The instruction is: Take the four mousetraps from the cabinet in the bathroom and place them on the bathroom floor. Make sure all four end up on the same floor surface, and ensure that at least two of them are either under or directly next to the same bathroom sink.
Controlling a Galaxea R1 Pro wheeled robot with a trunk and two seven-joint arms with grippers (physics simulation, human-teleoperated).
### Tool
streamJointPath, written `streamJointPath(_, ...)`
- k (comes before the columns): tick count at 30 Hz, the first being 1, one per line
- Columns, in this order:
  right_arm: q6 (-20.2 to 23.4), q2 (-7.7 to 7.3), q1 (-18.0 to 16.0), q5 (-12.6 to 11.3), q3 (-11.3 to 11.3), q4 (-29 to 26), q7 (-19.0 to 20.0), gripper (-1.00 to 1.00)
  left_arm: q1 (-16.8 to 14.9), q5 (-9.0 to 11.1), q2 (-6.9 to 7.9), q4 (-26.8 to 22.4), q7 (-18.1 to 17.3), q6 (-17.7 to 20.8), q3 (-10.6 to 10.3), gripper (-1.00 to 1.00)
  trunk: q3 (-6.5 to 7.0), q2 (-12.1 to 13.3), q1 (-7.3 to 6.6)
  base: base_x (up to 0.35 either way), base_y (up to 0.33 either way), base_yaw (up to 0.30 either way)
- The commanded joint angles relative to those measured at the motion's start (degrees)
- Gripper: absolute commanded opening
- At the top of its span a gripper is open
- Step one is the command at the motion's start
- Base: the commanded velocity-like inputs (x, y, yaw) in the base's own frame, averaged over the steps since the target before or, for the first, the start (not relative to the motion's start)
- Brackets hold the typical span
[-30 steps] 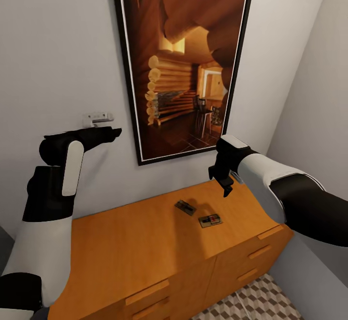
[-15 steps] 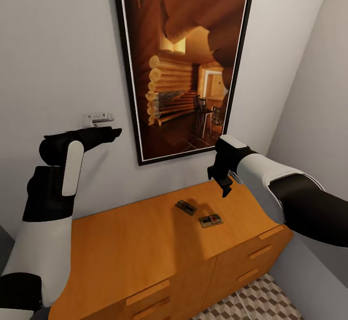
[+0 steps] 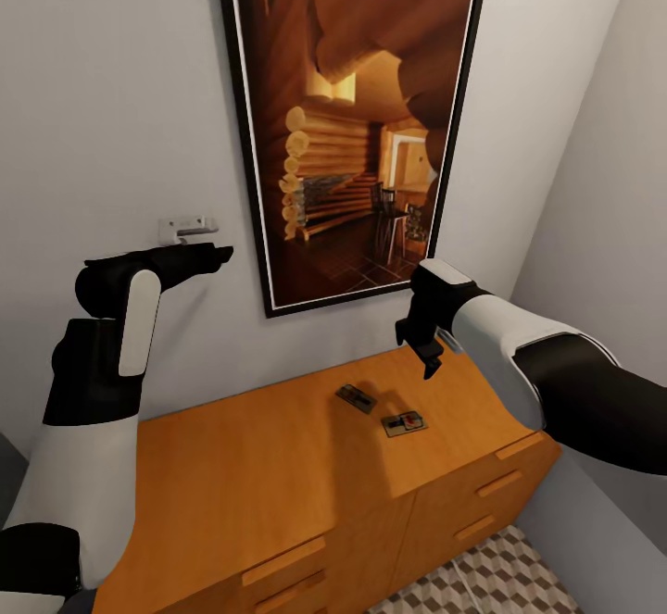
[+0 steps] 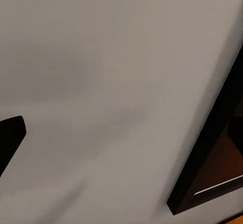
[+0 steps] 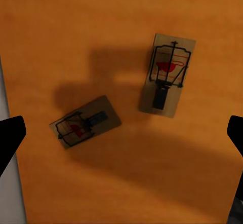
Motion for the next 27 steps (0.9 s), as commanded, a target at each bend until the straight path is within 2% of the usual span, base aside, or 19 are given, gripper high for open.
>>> streamJointPath(1, 0.6, -0.01, -0.1, -0.4, 0.5, 0.0, -0.2, 1.00, -0.1, 0.6, 0.05, 0.0, 0.6, 0.2, -0.1, 1.00, -0.13, -0.1, 0.04, 0.000, 0.000, 0.000)
streamJointPath(4, 0.6, 0.03, 0.0, -0.4, 0.5, 0.0, -0.2, 1.00, -0.1, 0.6, 0.05, 0.0, 0.6, 0.2, -0.1, 1.00, -0.13, -0.1, 0.04, 0.000, 0.000, 0.000)
streamJointPath(14, 0.6, 0.08, 0.2, -0.5, 0.4, 0.1, -0.2, 1.00, -0.1, 0.6, 0.05, 0.0, 0.6, 0.2, -0.1, 1.00, -1.93, -4.1, 2.23, 0.000, 0.000, 0.000)
streamJointPath(27, 0.5, 0.37, 0.8, -0.5, 0.3, 0.1, -0.2, 1.00, -0.1, 0.6, 0.05, 0.0, 0.6, 0.2, -0.1, 1.00, -1.93, -4.1, 2.23, 0.000, 0.000, 0.000)
